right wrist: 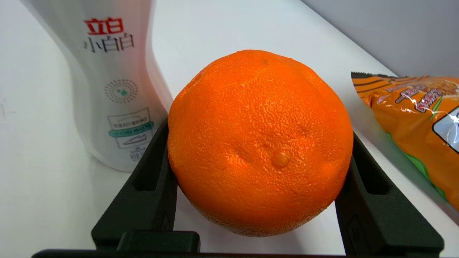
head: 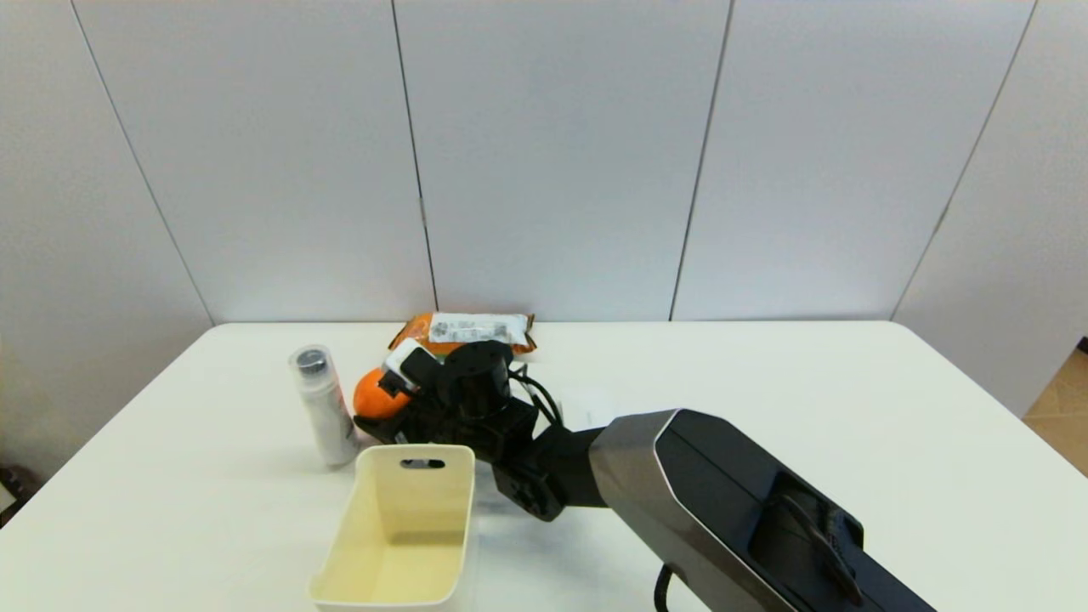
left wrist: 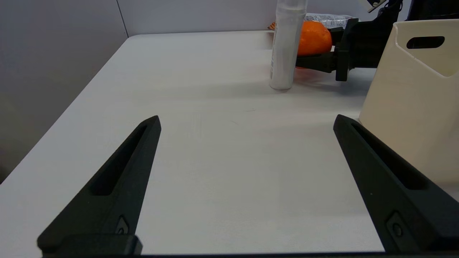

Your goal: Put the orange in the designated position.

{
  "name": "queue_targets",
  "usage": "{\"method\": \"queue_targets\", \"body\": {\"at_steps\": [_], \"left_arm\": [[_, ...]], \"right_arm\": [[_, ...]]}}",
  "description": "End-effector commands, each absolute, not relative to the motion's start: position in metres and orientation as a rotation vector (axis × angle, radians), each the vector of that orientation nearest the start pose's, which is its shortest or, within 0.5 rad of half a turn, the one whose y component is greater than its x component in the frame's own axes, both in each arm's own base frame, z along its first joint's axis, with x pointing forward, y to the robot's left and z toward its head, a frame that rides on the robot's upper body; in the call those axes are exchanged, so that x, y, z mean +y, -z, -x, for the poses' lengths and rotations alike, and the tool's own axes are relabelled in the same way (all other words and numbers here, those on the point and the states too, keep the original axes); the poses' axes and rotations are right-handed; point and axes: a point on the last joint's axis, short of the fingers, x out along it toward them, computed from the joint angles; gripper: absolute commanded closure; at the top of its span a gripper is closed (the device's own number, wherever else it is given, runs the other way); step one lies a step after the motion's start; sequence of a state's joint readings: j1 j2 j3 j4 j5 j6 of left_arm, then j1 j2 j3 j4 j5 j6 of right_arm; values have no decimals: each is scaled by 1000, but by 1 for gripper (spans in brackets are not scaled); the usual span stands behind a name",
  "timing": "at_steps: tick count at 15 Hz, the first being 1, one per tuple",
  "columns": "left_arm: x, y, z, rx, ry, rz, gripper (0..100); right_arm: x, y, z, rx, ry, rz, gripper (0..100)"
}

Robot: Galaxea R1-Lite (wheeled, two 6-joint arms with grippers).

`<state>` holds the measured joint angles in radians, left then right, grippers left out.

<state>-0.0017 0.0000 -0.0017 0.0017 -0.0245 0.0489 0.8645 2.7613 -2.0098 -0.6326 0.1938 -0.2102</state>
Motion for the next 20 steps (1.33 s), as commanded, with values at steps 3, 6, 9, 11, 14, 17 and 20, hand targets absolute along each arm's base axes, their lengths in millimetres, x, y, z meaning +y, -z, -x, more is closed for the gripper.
{"method": "queue_targets", "body": {"at_steps": [3,6,9,11,14,17,20], "left_arm": [[-1,-76,23,-1,26,-49,0],[-1,-76,23,-1,26,-49,0],[-1,-76,23,-1,26,-49,0],[-1,-76,23,-1,26,-49,0],[-1,-76,23,-1,26,-49,0],[-1,-76,23,-1,26,-49,0],[-1,-76,23,-1,26,-49,0]], "right_arm": [[429,-34,-359,-19,-1110,221,100],[429,-34,-359,-17,-1110,222,100],[429,-34,-359,-17,-1110,222,100],[429,-33,-359,-14,-1111,223,100],[429,-32,-359,-8,-1111,225,100],[428,-33,-360,-6,-1110,225,100],[428,-33,-360,-5,-1108,222,100]]}}
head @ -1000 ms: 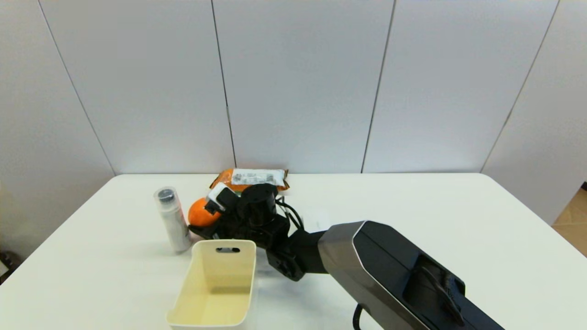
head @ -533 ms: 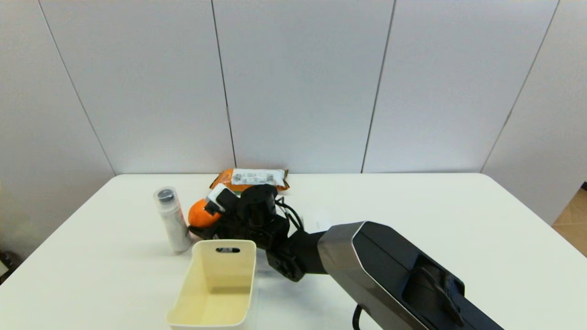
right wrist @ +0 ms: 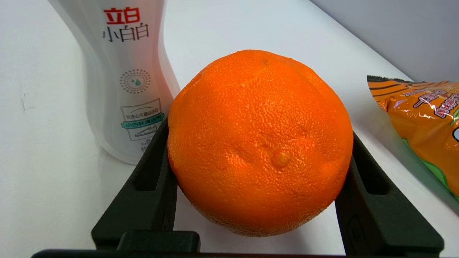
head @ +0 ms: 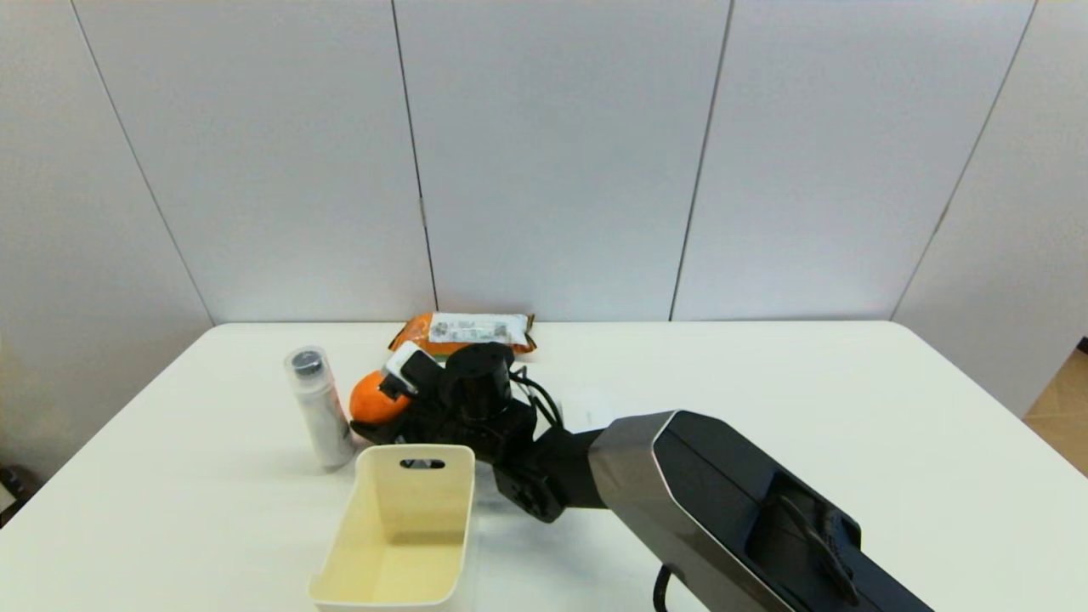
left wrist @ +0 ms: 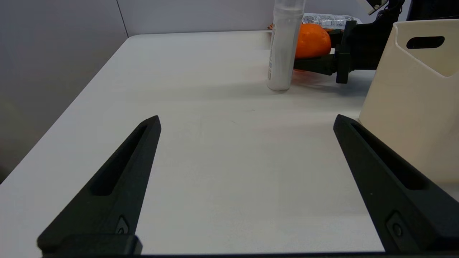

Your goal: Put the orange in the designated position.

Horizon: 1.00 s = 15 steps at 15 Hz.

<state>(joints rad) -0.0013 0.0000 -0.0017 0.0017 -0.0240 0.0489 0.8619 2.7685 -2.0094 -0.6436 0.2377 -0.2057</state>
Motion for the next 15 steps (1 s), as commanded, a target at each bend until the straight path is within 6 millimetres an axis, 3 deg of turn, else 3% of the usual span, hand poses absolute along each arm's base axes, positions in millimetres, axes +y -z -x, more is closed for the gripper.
{"method": "queue_targets", "body": {"at_steps": [1,15], "left_arm": [[-1,-76,23,-1,26,-49,0],[-1,-76,23,-1,26,-49,0]], "right_arm": [[429,-34,-359,-6,-1110,222,100],[428,-36,-360,-13,-1106,216,100]]}}
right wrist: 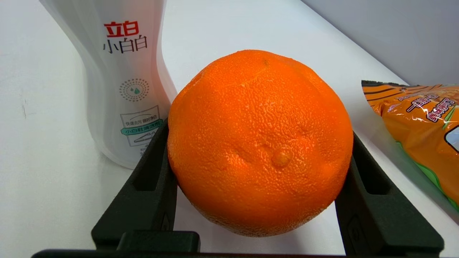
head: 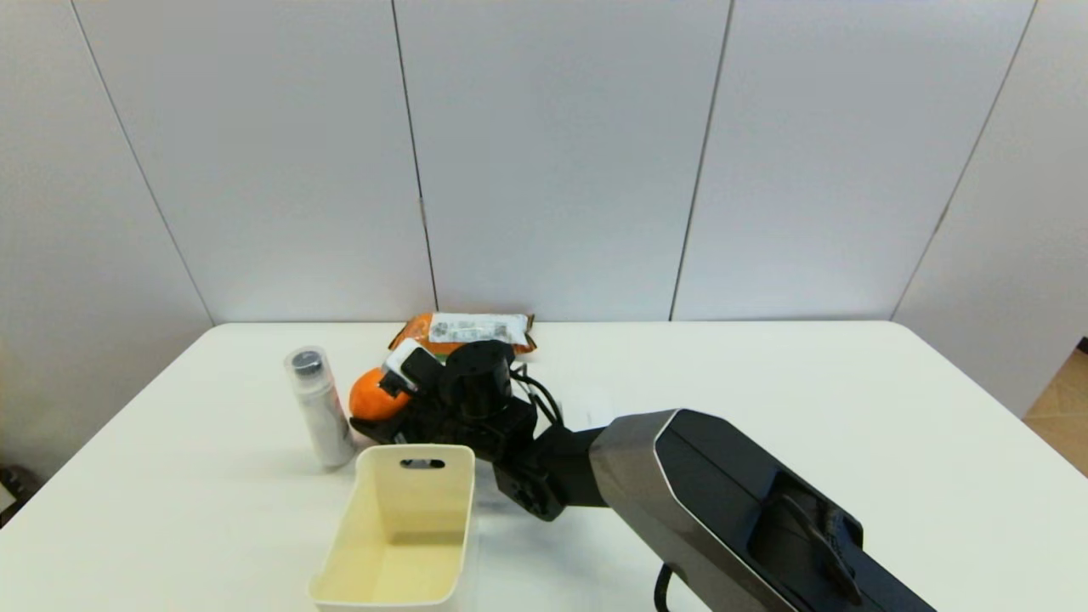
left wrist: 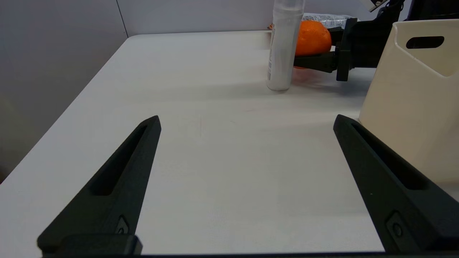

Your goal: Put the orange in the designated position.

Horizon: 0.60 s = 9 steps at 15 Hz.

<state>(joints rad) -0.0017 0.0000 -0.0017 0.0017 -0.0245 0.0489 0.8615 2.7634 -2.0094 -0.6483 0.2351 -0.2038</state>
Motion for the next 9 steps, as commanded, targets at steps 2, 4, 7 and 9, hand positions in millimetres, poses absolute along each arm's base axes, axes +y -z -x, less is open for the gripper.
{"method": "queue_targets", "body": {"at_steps": [2,4,7,9], "left_arm": [[-1,-76,23,-1,26,-49,0],[-1,-76,23,-1,26,-49,0],[-1,-76,23,-1,26,-49,0],[-1,-76,23,-1,26,-49,0]], "right_arm": [[428,-36,-360,-12,-1106,217,100],[428,-36,-360,-12,-1106,217,100],[428,-35,-360,-12,-1106,223,100],[428,-35,-360,-11,-1105,222,100]]}}
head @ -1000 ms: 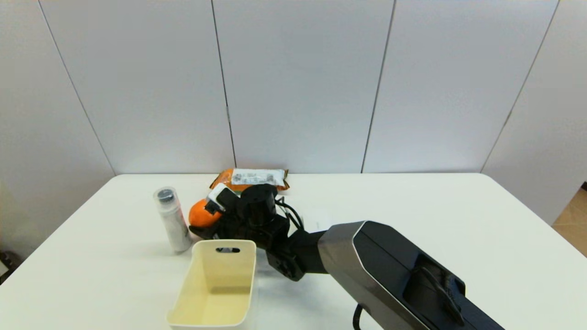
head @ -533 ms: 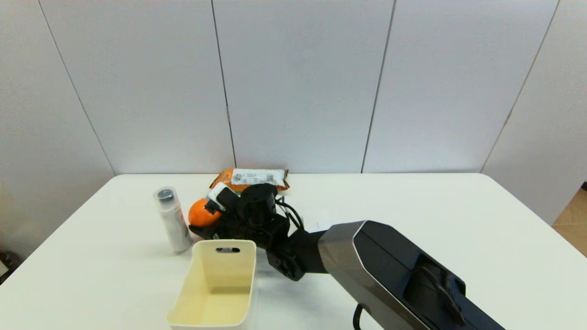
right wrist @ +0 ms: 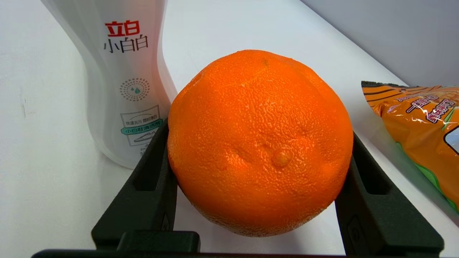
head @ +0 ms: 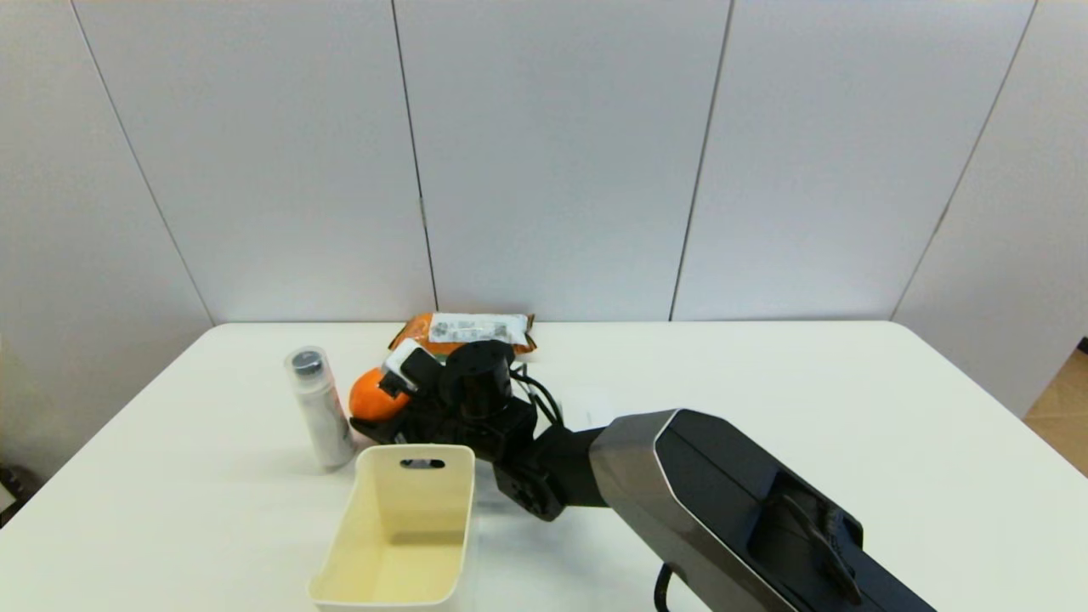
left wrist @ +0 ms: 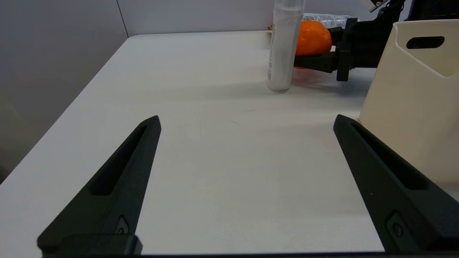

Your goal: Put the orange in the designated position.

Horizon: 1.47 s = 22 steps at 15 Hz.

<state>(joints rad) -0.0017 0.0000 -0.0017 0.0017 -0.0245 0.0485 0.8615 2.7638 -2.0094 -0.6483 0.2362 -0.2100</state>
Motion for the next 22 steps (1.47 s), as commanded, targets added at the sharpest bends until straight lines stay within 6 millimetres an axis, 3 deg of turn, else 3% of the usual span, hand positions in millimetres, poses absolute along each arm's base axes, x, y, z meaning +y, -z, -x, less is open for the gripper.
{"method": "queue_targets", "body": {"at_steps": [1,9,10,22], "left_arm": [[-1,-76,23,-1,26,-49,0],[-1,-76,23,-1,26,-49,0],[-1,-76,23,-1,26,-49,0],[-1,-76,23,-1,26,-49,0]], "right_arm": [[428,-34,-360,-7,-1105,222,100],[428,-34,-361,-11,-1103,225,100],[428,-34,-361,-12,-1105,227,0],[427,-34,-361,-10,-1102,226,0]]}}
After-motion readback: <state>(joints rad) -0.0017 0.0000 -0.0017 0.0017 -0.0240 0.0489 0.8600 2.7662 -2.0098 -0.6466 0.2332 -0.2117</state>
